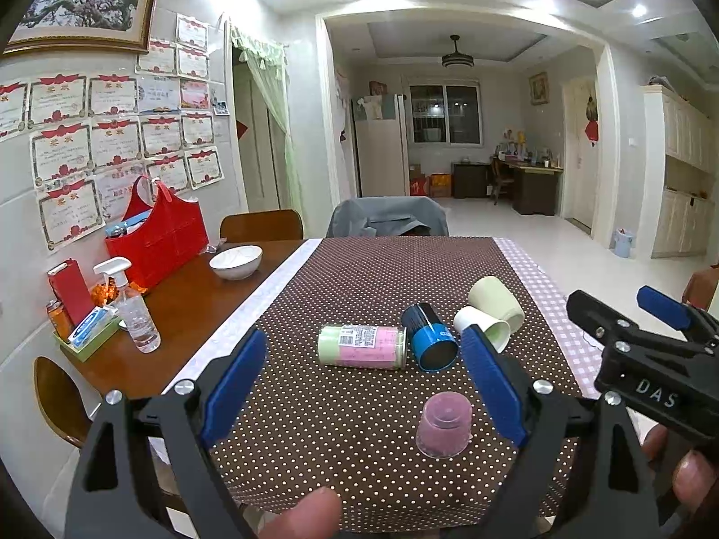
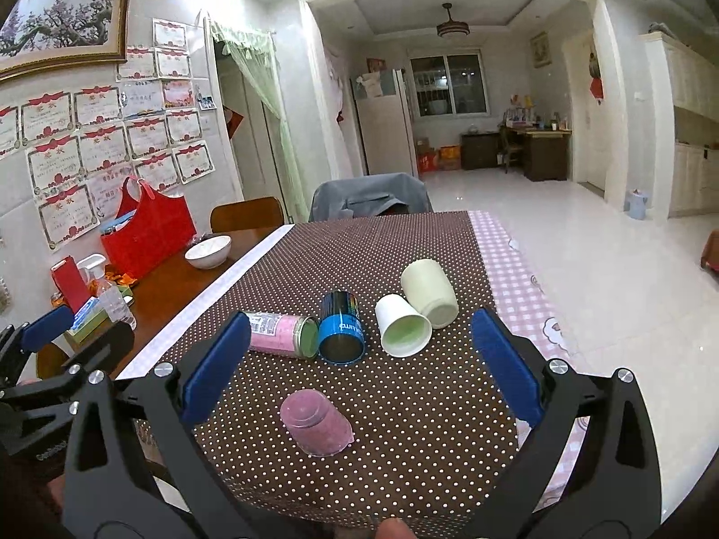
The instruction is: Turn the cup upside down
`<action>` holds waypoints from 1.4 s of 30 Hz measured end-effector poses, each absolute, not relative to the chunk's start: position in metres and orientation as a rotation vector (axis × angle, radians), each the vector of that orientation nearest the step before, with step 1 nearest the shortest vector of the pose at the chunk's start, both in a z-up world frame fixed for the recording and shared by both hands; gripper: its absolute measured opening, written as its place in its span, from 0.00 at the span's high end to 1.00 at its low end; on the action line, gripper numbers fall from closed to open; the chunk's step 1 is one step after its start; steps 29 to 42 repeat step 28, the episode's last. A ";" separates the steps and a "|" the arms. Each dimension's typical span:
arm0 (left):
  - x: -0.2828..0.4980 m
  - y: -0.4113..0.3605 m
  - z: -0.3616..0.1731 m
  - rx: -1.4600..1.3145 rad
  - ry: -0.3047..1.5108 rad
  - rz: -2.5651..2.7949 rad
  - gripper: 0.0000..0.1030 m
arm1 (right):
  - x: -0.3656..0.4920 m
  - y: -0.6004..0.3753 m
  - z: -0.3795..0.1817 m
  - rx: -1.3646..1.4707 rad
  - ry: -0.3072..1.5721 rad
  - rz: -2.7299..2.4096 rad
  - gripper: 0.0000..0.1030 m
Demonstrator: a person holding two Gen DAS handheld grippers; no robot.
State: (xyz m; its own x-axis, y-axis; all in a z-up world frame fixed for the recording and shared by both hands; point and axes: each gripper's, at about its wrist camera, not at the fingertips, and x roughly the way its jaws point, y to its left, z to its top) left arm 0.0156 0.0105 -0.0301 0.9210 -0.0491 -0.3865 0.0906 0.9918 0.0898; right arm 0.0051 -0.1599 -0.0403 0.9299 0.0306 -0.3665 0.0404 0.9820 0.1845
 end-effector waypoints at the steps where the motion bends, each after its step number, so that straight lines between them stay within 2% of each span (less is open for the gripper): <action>1: 0.015 0.011 -0.029 0.106 0.392 -0.071 0.15 | 0.004 -0.159 -0.039 0.191 0.375 -0.005 0.06; 42: 0.008 0.020 -0.025 0.095 0.369 -0.029 0.15 | 0.001 -0.147 -0.042 0.192 0.378 0.019 0.06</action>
